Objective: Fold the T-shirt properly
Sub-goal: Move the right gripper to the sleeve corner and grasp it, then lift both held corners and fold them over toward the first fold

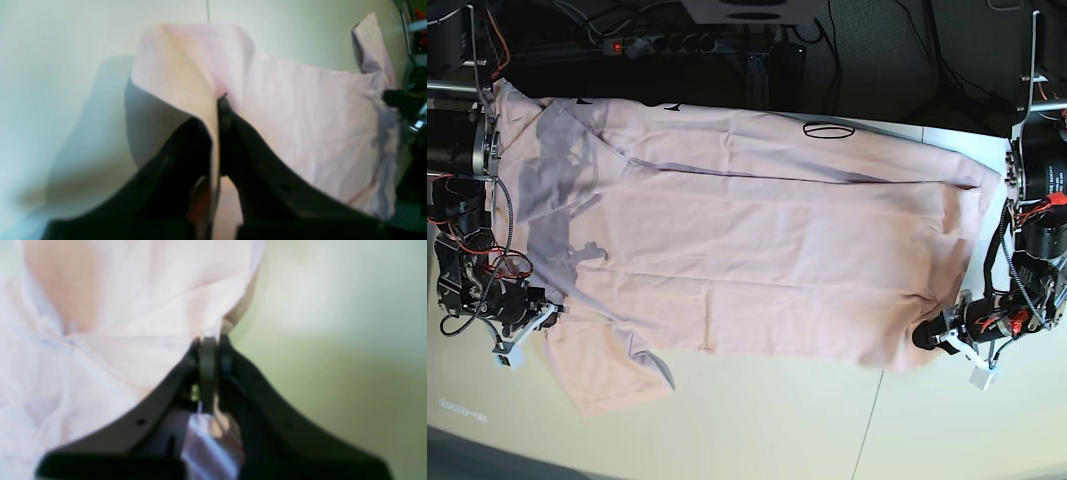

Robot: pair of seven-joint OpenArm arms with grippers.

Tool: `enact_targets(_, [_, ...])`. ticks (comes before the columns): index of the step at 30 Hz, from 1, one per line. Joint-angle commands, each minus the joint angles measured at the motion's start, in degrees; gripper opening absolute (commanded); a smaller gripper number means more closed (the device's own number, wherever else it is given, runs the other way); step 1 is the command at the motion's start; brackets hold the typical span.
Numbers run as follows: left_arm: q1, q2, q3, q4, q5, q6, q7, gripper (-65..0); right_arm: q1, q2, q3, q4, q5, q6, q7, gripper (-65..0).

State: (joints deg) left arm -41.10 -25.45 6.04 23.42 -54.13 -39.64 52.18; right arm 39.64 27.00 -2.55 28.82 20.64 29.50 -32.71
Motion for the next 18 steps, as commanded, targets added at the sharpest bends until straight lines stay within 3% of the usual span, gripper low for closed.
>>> enact_targets(1, [-2.5,-0.7,-0.1,0.9,-2.6,-0.4,1.9,-65.0,1.4,1.9,0.1,1.4,0.5,4.2,-0.4,-65.0])
enact_targets(6, [-2.7,-2.7,-0.1,1.4,-12.3,-0.4,12.9,-65.0,1.4,4.6,0.1,5.2,4.6,4.9,-3.1,-65.0])
enact_targets(11, [-2.7,-6.2,-0.1,2.2,-27.1,-0.4,26.7,-65.0,-2.1,7.6,0.1,12.0,13.2,4.9,-8.2,-65.0])
enact_targets(13, [-2.7,-7.4,-0.1,2.5,-30.9,-0.4,27.8,-65.0,-4.5,8.9,0.1,15.5,15.3,4.9,-9.2,-65.0])
enact_targets(18, [-1.9,-8.3,-0.1,2.6,-30.9,-0.4,27.8,-65.0,-12.4,12.2,0.2,24.2,19.3,4.9,-10.0,-65.0])
